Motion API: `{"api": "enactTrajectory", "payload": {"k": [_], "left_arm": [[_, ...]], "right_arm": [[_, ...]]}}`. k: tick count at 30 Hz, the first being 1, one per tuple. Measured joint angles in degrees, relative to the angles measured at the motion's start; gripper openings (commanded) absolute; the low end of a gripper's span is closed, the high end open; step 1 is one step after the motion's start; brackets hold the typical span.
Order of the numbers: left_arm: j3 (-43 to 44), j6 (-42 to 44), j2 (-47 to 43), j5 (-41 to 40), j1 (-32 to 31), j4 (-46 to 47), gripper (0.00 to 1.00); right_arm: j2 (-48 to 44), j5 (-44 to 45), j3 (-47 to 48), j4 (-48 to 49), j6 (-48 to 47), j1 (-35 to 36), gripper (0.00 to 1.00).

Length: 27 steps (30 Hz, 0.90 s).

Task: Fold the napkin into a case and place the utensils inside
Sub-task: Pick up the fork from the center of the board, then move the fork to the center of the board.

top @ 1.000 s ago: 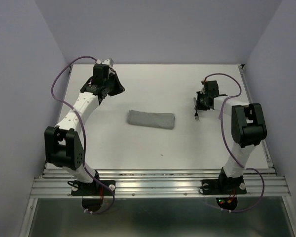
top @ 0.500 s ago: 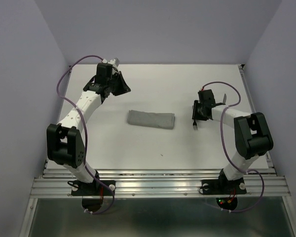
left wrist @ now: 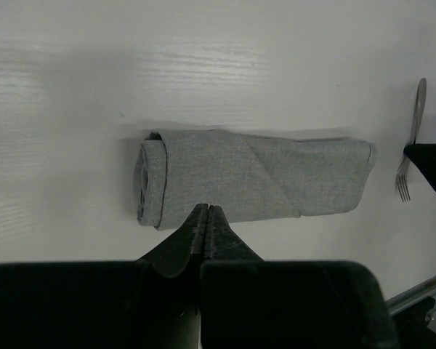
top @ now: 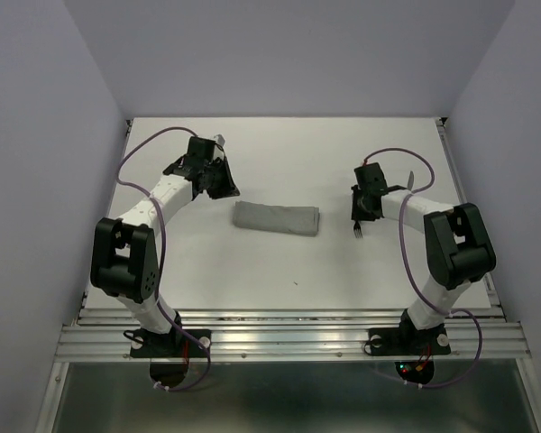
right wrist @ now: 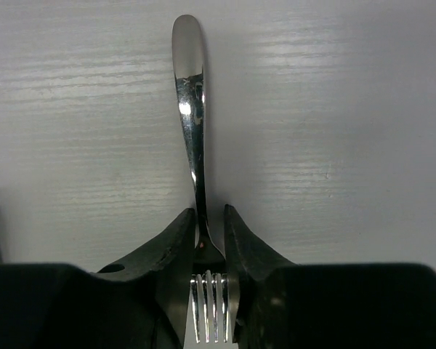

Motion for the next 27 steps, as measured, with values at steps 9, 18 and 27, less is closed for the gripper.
{"api": "enactTrajectory", "payload": {"k": [9,18,27], "left_arm": [[-0.5,-0.1,0.0,-3.4,0.0,-1.6,0.05],[2.0,-0.2,5.9,-4.7,0.1,-2.6,0.05],[1.6,-1.8,11.5,-3.0,0.1,0.0,0.05]], "right_arm": [[1.3,0.1,1.9,-0.1,-3.0,0.3,0.01],[-4.7,-5.9,-1.5,6.1,-14.8,1.2,0.01],[-5.7,-13.2,4.3,6.8,-25.4,6.6,0.01]]}}
